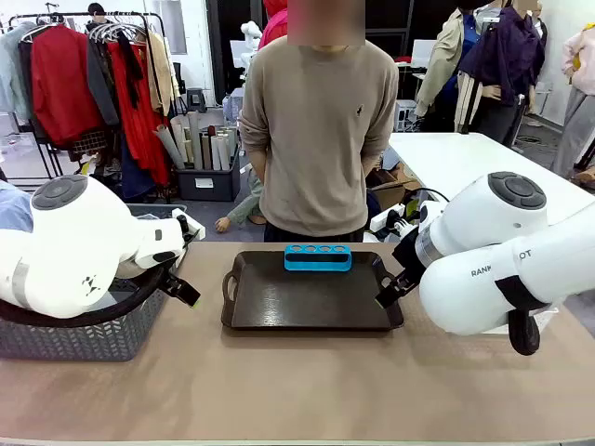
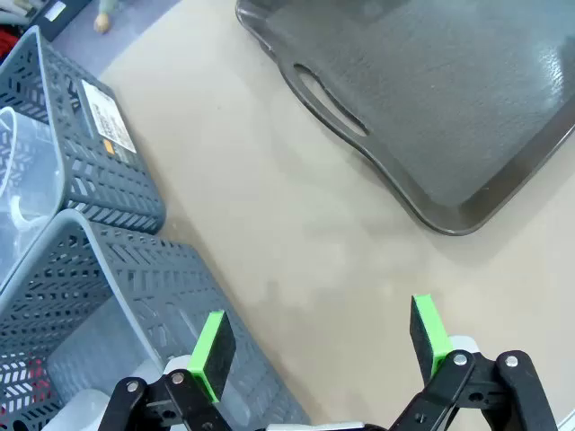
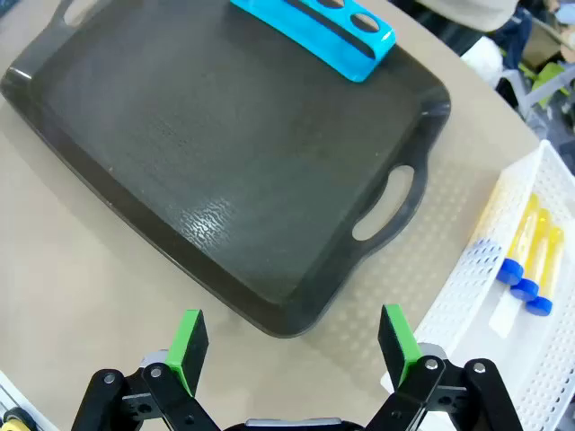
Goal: Prepare the laboratory tools.
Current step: Pick up one Large Measuring Cup and place it on the Handle tray.
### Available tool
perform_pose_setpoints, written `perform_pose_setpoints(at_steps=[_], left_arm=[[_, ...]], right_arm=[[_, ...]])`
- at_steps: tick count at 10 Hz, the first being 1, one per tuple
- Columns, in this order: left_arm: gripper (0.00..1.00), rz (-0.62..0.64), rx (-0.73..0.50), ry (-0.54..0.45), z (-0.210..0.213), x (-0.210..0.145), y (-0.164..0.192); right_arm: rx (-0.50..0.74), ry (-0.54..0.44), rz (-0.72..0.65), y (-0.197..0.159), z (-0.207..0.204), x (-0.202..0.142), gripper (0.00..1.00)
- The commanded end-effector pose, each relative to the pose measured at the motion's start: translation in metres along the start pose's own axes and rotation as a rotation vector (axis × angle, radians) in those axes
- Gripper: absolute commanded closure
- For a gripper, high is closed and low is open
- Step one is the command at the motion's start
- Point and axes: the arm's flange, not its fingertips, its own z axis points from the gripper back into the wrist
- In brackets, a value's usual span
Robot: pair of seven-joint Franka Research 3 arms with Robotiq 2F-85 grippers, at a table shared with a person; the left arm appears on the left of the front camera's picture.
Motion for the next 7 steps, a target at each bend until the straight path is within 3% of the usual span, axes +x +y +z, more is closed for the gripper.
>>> perform_pose_setpoints(at_steps=[1,7], left_arm=[[0.0,0.0,0.0,0.0,0.0001,0.0,0.0],[0.0,0.0,0.0,0.0,0.0001,0.0,0.0]], right_arm=[[0.0,0.0,0.0,0.0,0.0,0.0,0.0],[0.0,0.0,0.0,0.0,0.0,0.0,0.0]])
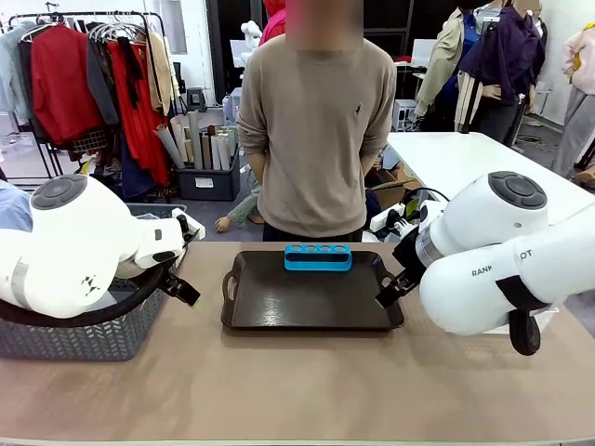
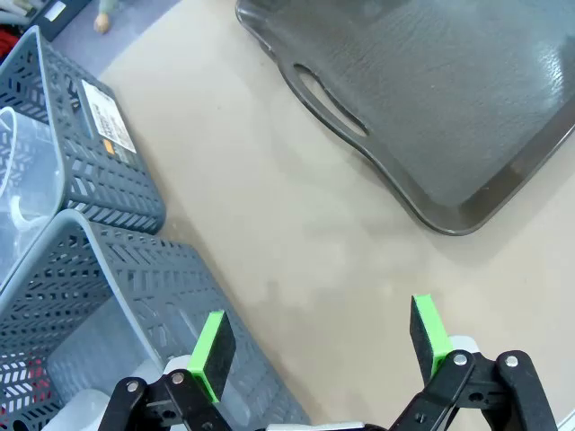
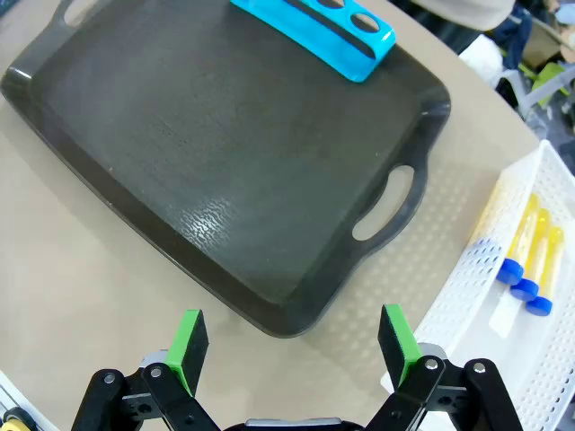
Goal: Prepare the laboratory tools.
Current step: Pick up one Large Measuring Cup and place it on the Handle tray.
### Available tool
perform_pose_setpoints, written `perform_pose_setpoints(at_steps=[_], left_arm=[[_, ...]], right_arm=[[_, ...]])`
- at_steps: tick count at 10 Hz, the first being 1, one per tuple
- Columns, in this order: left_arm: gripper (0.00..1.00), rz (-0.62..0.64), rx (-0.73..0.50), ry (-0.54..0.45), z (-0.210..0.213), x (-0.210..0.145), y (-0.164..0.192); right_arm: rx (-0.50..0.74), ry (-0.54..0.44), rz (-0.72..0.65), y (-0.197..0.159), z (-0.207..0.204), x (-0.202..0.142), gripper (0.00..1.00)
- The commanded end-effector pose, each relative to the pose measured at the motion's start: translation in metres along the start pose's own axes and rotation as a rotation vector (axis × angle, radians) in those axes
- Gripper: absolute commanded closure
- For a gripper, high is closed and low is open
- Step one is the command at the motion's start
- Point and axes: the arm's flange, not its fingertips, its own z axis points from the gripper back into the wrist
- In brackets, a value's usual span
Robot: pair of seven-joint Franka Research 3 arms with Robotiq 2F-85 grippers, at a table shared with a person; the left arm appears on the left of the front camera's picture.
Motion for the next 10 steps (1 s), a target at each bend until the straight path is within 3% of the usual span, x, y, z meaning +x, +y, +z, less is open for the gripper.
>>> perform_pose_setpoints(at_steps=[1,10], left_arm=[[0.0,0.0,0.0,0.0,0.0001,0.0,0.0],[0.0,0.0,0.0,0.0,0.0001,0.0,0.0]], right_arm=[[0.0,0.0,-0.001,-0.0001,0.0,0.0,0.0],[0.0,0.0,-0.001,-0.0001,0.0,0.0,0.0]])
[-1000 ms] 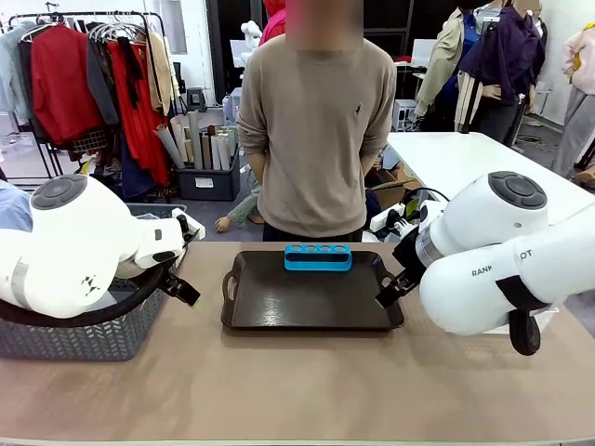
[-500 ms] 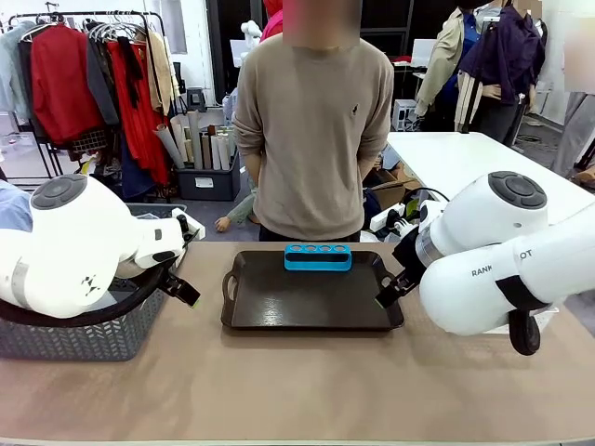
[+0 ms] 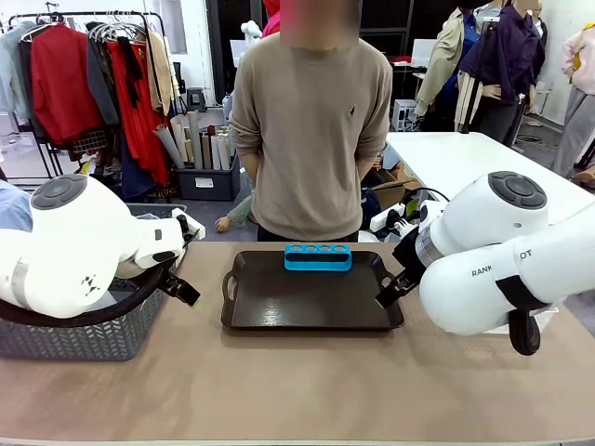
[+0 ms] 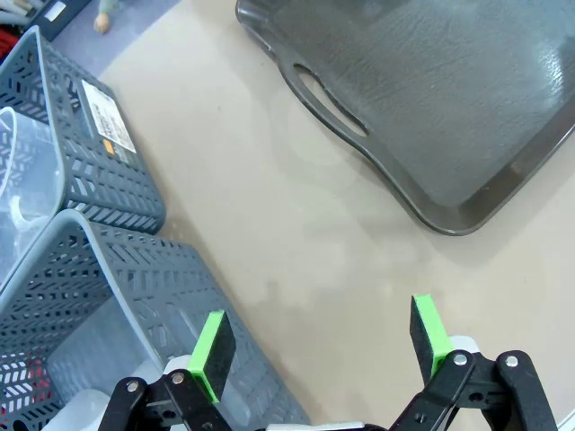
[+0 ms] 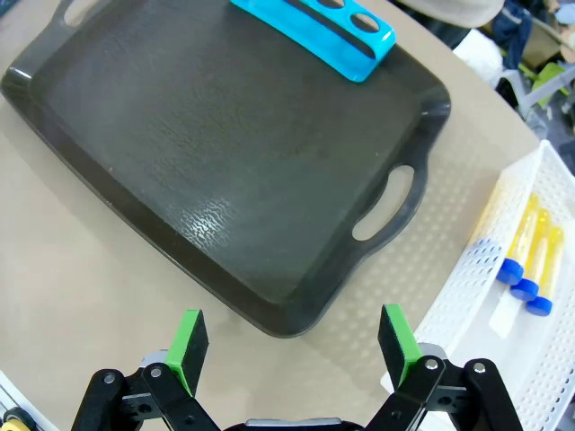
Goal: Prepare the laboratory tools.
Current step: Pick up one Large Measuring Cup and place it on the Handle tray.
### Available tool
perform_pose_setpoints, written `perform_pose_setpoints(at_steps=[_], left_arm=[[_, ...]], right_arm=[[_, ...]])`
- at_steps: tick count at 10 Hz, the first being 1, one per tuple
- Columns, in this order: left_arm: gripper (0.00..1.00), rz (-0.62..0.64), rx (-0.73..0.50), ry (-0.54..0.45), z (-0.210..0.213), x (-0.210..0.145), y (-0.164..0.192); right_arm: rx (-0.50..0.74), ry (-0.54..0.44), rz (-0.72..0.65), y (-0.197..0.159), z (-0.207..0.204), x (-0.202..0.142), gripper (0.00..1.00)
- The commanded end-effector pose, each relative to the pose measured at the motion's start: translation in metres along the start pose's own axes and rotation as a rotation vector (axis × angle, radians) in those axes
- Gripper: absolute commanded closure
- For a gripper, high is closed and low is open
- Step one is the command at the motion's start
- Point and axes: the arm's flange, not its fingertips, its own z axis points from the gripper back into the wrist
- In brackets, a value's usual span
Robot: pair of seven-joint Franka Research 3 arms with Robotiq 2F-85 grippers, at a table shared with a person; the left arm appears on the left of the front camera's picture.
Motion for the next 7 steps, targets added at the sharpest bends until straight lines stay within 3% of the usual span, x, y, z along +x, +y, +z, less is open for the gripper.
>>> perform_pose_setpoints(at_steps=[1,4,7], left_arm=[[0.0,0.0,0.0,0.0,0.0,0.0,0.0],[0.0,-0.054,-0.045,0.004,0.022,0.014,0.003],[0.0,-0.1,-0.183,0.015,0.053,0.035,0.007]], right_arm=[[0.0,0.0,0.0,0.0,0.0,0.0,0.0],[0.083,-0.011,0.013,0.012,0.005,0.018,0.0],[0.195,-0.02,0.023,0.024,0.022,0.046,0.0]])
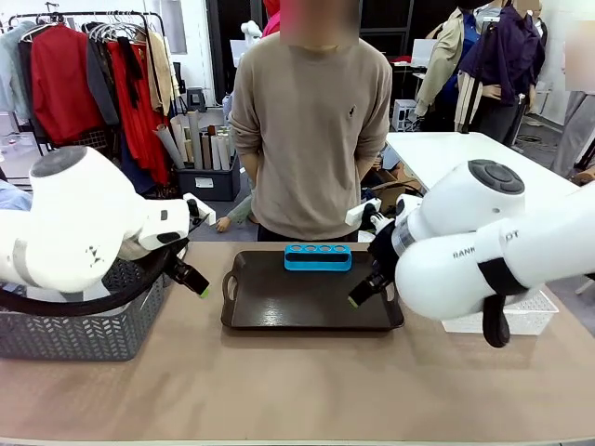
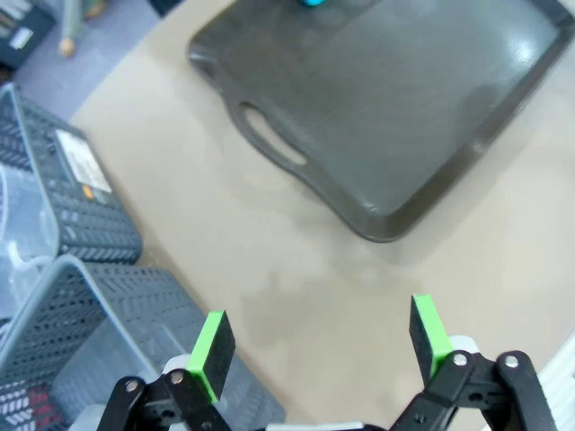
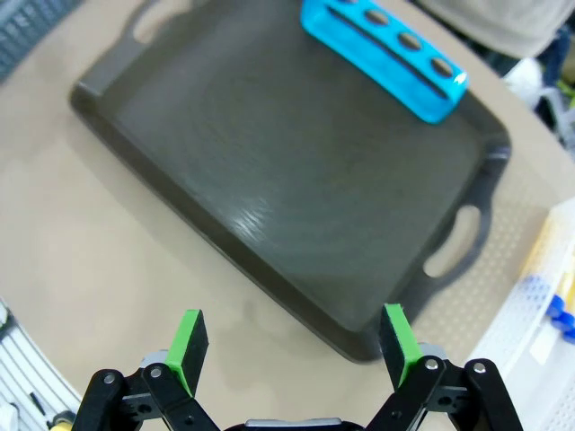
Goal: Prepare the laboratory tools.
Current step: Pick up one Large Measuring Cup and place it on the Handle tray.
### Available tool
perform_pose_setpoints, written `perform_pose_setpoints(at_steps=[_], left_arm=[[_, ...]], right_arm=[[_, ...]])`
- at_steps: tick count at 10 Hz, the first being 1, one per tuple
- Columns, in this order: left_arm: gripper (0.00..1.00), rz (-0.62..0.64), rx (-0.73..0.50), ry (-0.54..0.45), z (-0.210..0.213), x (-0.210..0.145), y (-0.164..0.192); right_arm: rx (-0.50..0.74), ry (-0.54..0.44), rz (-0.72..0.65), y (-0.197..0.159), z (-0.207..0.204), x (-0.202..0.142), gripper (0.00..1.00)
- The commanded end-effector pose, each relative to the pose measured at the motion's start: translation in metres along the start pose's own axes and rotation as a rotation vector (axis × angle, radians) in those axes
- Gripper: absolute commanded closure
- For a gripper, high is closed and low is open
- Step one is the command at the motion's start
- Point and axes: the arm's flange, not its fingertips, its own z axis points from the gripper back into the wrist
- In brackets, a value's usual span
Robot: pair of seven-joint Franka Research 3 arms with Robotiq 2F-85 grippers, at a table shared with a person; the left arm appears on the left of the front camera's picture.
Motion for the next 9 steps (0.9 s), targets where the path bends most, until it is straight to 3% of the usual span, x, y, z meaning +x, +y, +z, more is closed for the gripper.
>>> perform_pose_setpoints(at_steps=[1,5,9], left_arm=[[0.0,-0.058,-0.119,-0.003,0.03,0.009,0.02],[0.0,-0.177,-0.146,-0.046,0.086,0.037,0.033],[0.0,-0.191,-0.122,-0.088,0.102,0.055,0.047]], right_arm=[[0.113,-0.023,0.017,-0.017,0.023,0.024,0.0],[0.151,-0.065,0.042,-0.043,0.075,0.067,0.0],[0.103,-0.14,0.044,-0.077,0.113,0.078,0.0]])
